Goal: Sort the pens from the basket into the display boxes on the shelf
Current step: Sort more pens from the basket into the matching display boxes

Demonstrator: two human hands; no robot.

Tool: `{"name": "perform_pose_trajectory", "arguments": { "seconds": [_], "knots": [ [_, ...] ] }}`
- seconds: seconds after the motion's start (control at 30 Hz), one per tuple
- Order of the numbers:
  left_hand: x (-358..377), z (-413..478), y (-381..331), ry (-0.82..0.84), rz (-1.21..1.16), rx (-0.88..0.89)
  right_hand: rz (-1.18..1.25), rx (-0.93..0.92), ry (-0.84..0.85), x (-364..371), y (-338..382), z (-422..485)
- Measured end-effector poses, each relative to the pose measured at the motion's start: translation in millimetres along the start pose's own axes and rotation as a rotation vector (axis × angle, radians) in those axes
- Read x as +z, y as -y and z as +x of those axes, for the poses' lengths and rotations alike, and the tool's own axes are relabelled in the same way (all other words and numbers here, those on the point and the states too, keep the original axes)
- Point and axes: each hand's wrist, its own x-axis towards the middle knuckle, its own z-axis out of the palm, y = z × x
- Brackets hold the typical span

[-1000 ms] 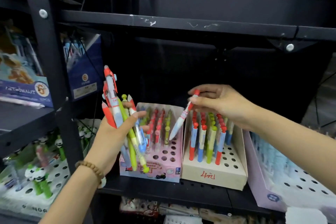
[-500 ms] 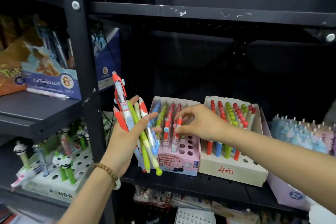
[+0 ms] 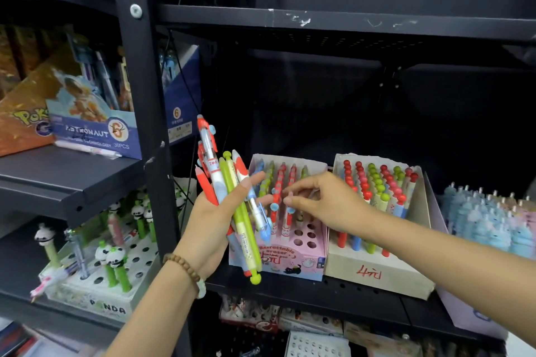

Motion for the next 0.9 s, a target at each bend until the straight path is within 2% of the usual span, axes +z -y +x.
{"name": "perform_pose_trajectory", "arguments": {
  "seconds": [0.1,0.23,0.3,0.47,0.6,0.7,0.77,0.9],
  "knots": [
    [4.3,1.5,0.1,-0.046,-0.066,0.006,0.243,0.014,-0.049,-5.4,11.4,-7.4],
    [21.9,5.9,-2.0,-0.131,-0.146,0.038,0.511,0.157,0.214,-12.1,30.0,-16.0],
    [32.2,11.3,-5.3,-0.173,-0.196,0.062,0.594,0.187,0.261,-18.4,34.5,-17.5],
    [54.4,25.2,-12.7,-0.188,-0.24,0.043,0.792,0.288,0.194,-38.0,34.5,-19.4],
    [63.7,34.1,-10.0,-0.223,-0.219,-0.04,0.943,0.392,0.029,-54.7,28.3,-19.9],
    [55.9,39.7,-8.5,-0.253,-0.227,-0.099,0.918,0.337,-0.207,-81.0,19.9,-16.3],
    [47.4,41.6,-8.4,-0.241,-0.227,-0.077,0.788,0.256,-0.344,-98.6,11.5,-13.1],
    [33.7,43.5,-4.7,-0.171,-0.139,-0.006,0.42,0.148,-0.354,-112.4,-3.1,-2.5]
  ]
}}
